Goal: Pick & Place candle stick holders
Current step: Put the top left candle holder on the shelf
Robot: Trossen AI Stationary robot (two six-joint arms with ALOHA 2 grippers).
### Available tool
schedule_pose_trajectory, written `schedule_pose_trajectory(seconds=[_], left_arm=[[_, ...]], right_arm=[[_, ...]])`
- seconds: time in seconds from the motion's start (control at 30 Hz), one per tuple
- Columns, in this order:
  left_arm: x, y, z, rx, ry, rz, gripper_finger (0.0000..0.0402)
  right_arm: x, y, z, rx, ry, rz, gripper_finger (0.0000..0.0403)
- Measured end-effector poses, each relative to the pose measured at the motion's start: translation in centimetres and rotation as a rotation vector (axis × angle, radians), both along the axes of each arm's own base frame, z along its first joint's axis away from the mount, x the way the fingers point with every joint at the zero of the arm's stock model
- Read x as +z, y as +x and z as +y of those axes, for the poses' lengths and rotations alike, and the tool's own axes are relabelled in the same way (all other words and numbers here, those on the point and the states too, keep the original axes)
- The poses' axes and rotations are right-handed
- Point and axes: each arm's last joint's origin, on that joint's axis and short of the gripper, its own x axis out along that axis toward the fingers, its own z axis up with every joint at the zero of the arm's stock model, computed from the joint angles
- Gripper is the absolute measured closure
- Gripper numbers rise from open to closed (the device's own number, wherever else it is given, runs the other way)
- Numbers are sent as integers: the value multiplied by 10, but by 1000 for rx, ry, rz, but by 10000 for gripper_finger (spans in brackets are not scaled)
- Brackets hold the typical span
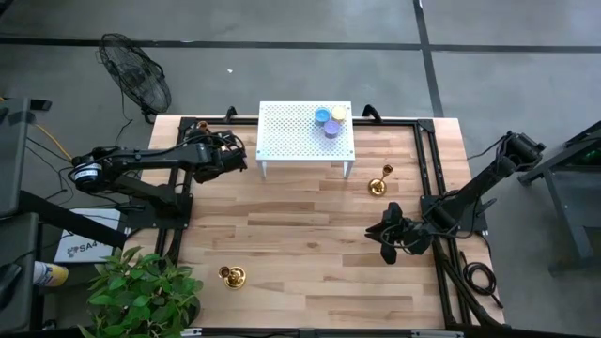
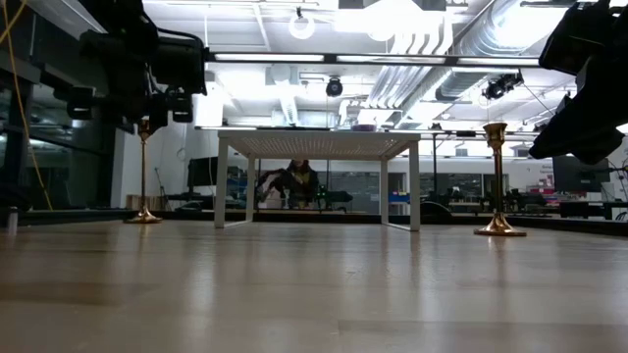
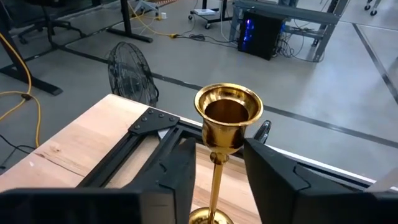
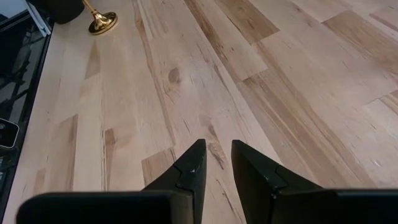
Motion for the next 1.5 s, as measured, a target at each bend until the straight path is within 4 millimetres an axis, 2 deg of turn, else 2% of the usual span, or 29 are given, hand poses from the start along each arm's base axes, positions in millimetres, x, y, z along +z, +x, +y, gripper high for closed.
schedule_pose_trajectory(seconds=[0.4,0.67,0.87,1.03,1.27,1.37,1.5], left_arm=[[-1,0,0,-6,-40,-14,333],[-2,0,-1,-13,-72,-20,333],[-3,1,-1,-46,-133,18,281],[-4,0,-2,-53,-158,31,212],[-2,1,0,-39,-90,33,114],[-1,2,5,-18,-71,9,91],[-1,3,19,-1,-69,23,80]], right_arm=[[0,0,0,1,0,0,332],[0,0,0,1,1,0,332],[0,0,0,1,1,0,332],[0,0,0,1,2,1,332],[0,0,0,-3,8,0,332],[0,0,0,-3,8,0,332],[0,0,0,1,1,1,332]])
